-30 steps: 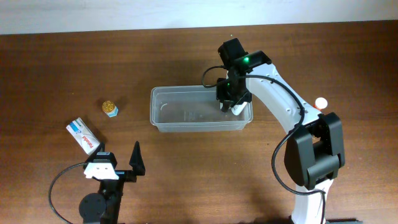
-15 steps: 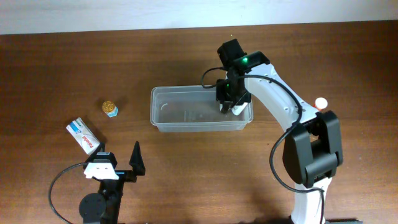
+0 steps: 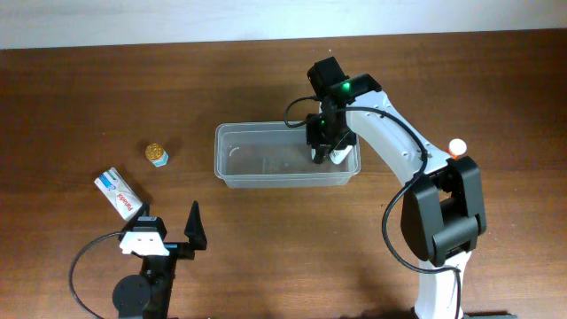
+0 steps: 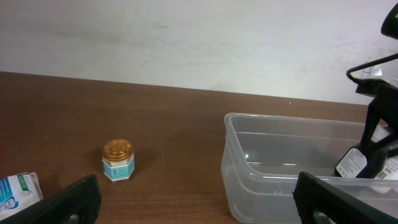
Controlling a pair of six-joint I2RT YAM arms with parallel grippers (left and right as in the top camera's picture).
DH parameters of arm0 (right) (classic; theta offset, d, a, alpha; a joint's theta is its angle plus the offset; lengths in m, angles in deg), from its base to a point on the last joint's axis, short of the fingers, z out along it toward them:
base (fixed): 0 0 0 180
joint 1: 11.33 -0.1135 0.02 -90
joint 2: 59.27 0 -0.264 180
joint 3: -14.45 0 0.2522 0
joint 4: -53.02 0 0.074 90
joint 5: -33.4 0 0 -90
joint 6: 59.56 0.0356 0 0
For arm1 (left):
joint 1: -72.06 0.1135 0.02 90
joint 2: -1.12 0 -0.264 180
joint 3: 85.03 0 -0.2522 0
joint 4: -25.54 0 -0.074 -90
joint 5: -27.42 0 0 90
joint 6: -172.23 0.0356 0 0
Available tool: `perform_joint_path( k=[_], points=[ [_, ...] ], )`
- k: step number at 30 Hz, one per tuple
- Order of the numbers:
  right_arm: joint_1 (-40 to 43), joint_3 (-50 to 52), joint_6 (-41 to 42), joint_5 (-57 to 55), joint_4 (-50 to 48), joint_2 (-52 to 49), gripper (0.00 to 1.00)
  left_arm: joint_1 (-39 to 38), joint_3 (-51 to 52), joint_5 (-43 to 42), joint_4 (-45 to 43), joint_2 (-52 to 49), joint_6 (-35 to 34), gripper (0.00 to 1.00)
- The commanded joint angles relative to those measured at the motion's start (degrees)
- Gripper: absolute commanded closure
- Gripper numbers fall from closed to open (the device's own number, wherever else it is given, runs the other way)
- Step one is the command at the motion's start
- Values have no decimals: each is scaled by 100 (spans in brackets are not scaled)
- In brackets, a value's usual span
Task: Pack container
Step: 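Lower the dark bottle beside the spray bottle and open gripper, then raise the right gripper and move it to the orange tube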
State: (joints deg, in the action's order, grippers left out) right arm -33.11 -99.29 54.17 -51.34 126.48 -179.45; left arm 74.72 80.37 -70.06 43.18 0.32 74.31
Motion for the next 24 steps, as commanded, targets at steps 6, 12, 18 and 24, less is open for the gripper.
perform_joint_path(
  k=[6, 12, 18, 24],
  points=[
    [-44, -363, -208, -44, 103, -94, 69, 28, 33, 24, 7, 50, 74, 1],
    [-44, -745, -210, -452, 474, -94, 69, 28, 33, 24, 7, 50, 74, 1],
    [-44, -1025, -234, -490, 660, -94, 69, 28, 33, 24, 7, 50, 74, 1],
    [-44, -1069, -249, -485, 787, -94, 69, 28, 33, 24, 7, 50, 74, 1]
  ],
)
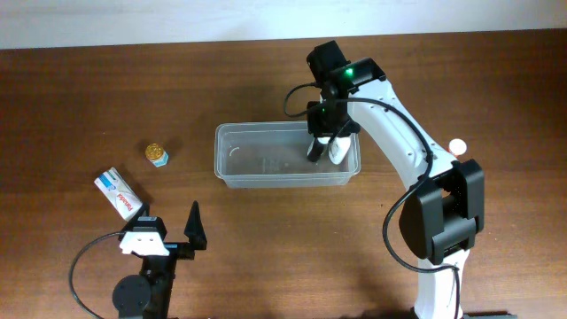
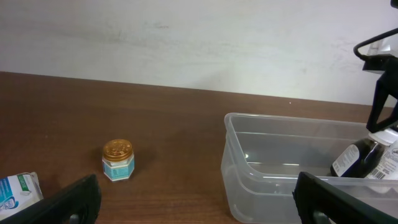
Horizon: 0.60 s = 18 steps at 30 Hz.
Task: Pack container
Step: 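Raise the right gripper and move it to the orange tube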
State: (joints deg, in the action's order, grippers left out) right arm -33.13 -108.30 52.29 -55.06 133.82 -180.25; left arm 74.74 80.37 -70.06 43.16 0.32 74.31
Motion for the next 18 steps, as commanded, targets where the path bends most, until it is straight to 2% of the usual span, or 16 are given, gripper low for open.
perform_joint_path(
  k=[1, 18],
  points=[
    [-42, -195, -61, -114, 76, -13, 69, 26, 33, 24, 9, 50, 74, 1],
    [-118, -649, -195, -114, 352, -13, 69, 26, 33, 24, 9, 50, 74, 1]
  ],
)
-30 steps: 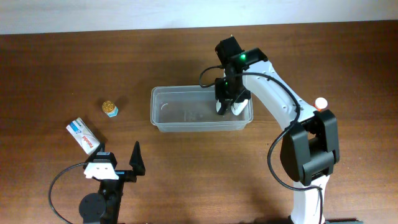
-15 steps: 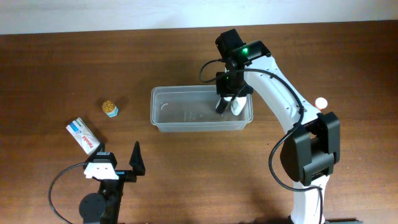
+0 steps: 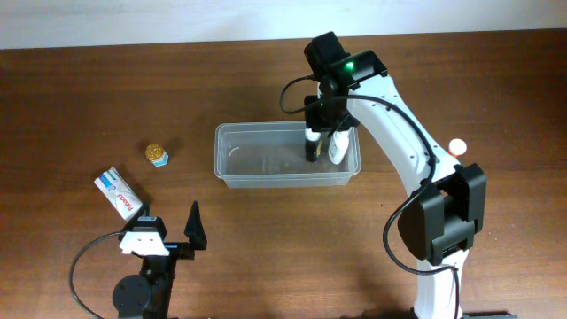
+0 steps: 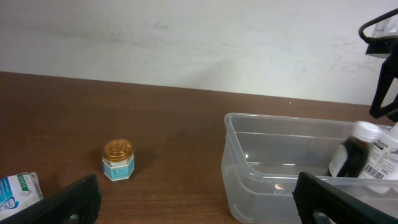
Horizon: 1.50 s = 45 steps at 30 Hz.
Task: Pack container
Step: 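Raise the right gripper and move it to the orange tube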
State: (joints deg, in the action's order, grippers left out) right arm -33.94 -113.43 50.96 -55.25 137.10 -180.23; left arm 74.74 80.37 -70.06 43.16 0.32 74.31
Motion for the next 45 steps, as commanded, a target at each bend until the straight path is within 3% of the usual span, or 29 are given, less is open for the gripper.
perform_joint_path(
  k=[1, 10, 16, 20, 24, 34, 45],
  points=[
    [-35, -136, -61, -94, 24, -15, 69, 26, 33, 22, 9, 50, 74, 1],
    [-37, -374, -81, -28, 223, -13, 69, 26, 33, 24, 9, 50, 74, 1],
    [-61, -1676, -232, -57, 1178, 66, 68, 26, 33, 24, 9, 50, 74, 1],
    [-4, -2667, -229, -234, 2002, 72, 57, 26, 33, 24, 9, 50, 74, 1],
    [343, -3191, -234, -483, 2704, 72, 57, 26, 33, 24, 9, 50, 74, 1],
    [1974, -2997, -328, 210, 2704, 177, 56, 26, 33, 24, 9, 50, 74, 1],
    [3578, -1703, -870, 212, 2702, 177, 57, 26, 33, 24, 9, 50, 74, 1]
  ],
)
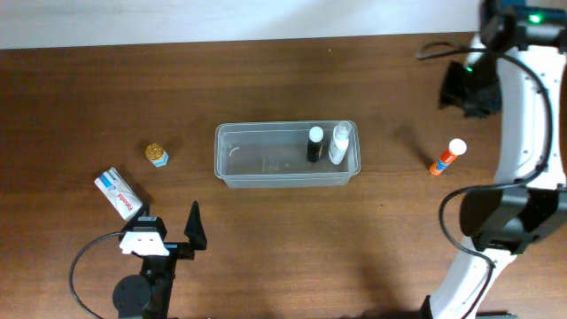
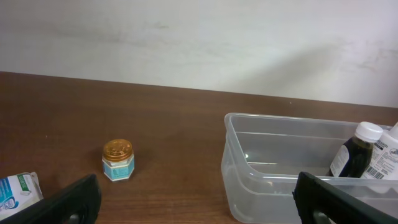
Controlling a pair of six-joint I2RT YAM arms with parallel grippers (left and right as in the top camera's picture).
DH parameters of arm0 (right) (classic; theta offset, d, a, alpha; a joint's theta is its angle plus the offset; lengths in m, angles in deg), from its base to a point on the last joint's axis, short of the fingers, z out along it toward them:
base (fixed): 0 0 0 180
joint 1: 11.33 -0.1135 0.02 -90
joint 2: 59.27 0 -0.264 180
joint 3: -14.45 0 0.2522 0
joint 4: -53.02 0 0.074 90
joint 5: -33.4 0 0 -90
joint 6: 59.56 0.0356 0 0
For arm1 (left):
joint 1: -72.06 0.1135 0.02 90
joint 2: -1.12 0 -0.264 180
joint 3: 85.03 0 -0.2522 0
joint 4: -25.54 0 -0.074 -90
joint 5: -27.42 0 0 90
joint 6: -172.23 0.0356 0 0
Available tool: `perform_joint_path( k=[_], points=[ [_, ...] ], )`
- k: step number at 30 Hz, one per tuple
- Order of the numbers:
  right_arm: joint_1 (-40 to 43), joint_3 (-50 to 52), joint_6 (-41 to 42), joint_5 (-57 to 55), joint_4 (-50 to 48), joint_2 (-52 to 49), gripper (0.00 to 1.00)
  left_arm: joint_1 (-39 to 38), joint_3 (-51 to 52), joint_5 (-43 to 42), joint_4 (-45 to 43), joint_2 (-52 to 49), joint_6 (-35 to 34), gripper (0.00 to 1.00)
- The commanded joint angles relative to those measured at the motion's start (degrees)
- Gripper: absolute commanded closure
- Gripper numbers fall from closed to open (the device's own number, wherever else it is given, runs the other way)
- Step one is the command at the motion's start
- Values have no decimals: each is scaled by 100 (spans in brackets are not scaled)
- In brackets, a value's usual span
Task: Pack container
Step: 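Raise the right gripper and move it to the orange tube, then close the right gripper on the orange tube and lift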
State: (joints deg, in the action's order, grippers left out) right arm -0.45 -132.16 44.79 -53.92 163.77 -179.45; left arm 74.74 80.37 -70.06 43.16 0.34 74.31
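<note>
The clear plastic container [image 1: 266, 156] sits mid-table, and its near left corner fills the right of the left wrist view [image 2: 261, 180]. At its right end stand a dark bottle with a white cap [image 1: 314, 144] [image 2: 355, 150] and a pale labelled bottle [image 1: 338, 143] [image 2: 387, 155]. My right gripper [image 1: 466, 90] hangs at the far right of the table, away from the container; its jaws are not visible. An orange-and-white glue stick [image 1: 447, 157] lies just below it. My left gripper [image 1: 167, 229] [image 2: 196, 190] rests open near the front edge with nothing between its fingers.
A small jar with a gold lid [image 1: 157, 154] [image 2: 118, 160] stands left of the container. A white and blue packet [image 1: 119, 192] [image 2: 17, 187] lies nearer the left gripper. A pale wall runs along the table's far edge.
My right arm was over the container's right end above the dark bottle. It is now at the table's far right, near the glue stick. Both bottles stand free in the container.
My right gripper was first low in the container's right end on the tilted dark bottle. Then it was higher with the bottle still leaning. Then the bottle stood upright beside the pale one. Now the arm is at the far right. The left arm stayed still.
</note>
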Motion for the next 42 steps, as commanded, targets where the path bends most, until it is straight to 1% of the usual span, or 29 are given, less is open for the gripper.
perform_joint_path(
  k=[1, 4, 8, 14, 21, 28, 32, 42],
  points=[
    [323, 223, -343, 118, 37, 98, 57, 26, 33, 24, 9, 48, 74, 1],
    [520, 247, -695, 387, 37, 101, 56, 26, 33, 24, 9, 48, 74, 1],
    [570, 258, -1106, 420, 35, 101, 55, 26, 33, 24, 9, 48, 74, 1],
    [549, 391, -1257, 422, 35, 98, 52, 26, 33, 22, 9, 48, 74, 1],
    [507, 737, -1381, 422, 9, 98, 52, 26, 33, 24, 9, 48, 72, 1],
    [457, 1482, -1390, 387, -459, 98, 51, 26, 33, 24, 9, 48, 74, 1],
    [457, 1827, -1237, 61, -632, 98, 51, 26, 33, 24, 9, 48, 74, 1],
    [457, 1871, -1198, 48, -789, 83, 51, 26, 33, 24, 9, 48, 74, 1]
  ],
)
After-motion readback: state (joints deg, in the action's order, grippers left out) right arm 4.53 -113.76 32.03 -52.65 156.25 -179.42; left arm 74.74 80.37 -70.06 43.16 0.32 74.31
